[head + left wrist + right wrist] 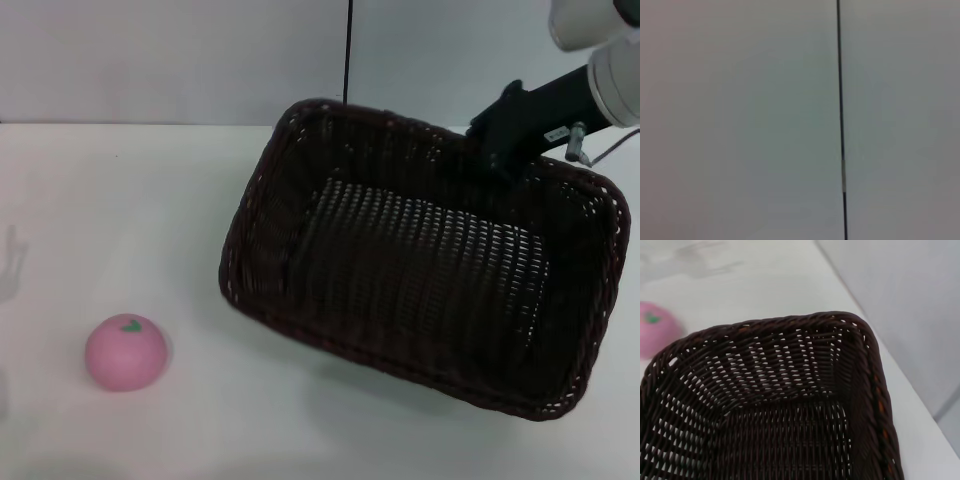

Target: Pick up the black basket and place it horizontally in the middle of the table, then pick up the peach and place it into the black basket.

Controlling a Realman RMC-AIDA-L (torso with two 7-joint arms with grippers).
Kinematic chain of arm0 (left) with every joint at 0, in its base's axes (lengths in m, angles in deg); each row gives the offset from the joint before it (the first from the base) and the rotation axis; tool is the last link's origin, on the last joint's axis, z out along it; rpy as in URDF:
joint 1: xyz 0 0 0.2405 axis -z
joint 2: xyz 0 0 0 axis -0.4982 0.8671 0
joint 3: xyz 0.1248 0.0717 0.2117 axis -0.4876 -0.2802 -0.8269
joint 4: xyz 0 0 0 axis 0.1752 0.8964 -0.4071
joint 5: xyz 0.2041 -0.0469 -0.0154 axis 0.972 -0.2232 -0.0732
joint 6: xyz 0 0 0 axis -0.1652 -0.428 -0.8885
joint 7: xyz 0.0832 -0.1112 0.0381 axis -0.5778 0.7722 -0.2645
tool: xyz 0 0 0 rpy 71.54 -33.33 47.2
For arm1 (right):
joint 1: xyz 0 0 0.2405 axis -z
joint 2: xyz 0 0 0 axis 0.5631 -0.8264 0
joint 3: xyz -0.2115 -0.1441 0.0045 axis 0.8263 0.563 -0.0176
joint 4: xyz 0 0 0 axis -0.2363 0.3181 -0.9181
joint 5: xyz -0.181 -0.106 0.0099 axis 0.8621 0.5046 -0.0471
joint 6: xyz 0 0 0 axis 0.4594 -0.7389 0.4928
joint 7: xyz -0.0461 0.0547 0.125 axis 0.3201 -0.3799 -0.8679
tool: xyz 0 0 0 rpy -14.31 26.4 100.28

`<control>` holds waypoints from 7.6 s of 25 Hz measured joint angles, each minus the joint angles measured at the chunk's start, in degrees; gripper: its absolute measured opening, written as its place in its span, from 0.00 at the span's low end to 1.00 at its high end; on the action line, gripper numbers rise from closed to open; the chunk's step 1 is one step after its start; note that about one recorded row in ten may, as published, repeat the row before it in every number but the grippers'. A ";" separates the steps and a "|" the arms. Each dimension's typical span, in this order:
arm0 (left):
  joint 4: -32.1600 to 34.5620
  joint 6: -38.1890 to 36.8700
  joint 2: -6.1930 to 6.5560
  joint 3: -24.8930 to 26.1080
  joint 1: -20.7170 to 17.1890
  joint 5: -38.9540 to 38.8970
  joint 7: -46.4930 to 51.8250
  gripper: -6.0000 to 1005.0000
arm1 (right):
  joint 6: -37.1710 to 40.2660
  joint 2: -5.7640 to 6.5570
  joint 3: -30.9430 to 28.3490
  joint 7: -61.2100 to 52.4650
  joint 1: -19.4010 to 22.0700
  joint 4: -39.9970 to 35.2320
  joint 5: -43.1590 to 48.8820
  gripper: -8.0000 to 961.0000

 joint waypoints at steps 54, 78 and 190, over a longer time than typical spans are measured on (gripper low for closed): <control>19.00 -11.59 0.88 -19.01 -1.47 6.86 30.07 0.83 | 4.35 -0.48 5.78 4.50 18.64 -24.89 -24.48 0.73; 51.92 -22.06 1.02 -41.69 0.63 24.41 64.00 0.80 | 18.14 -0.55 -16.96 46.19 38.18 34.06 -83.22 0.73; 10.56 -10.47 0.00 -8.77 0.87 0.81 15.27 0.84 | 14.32 -0.62 -48.45 76.28 32.44 61.94 -83.52 0.73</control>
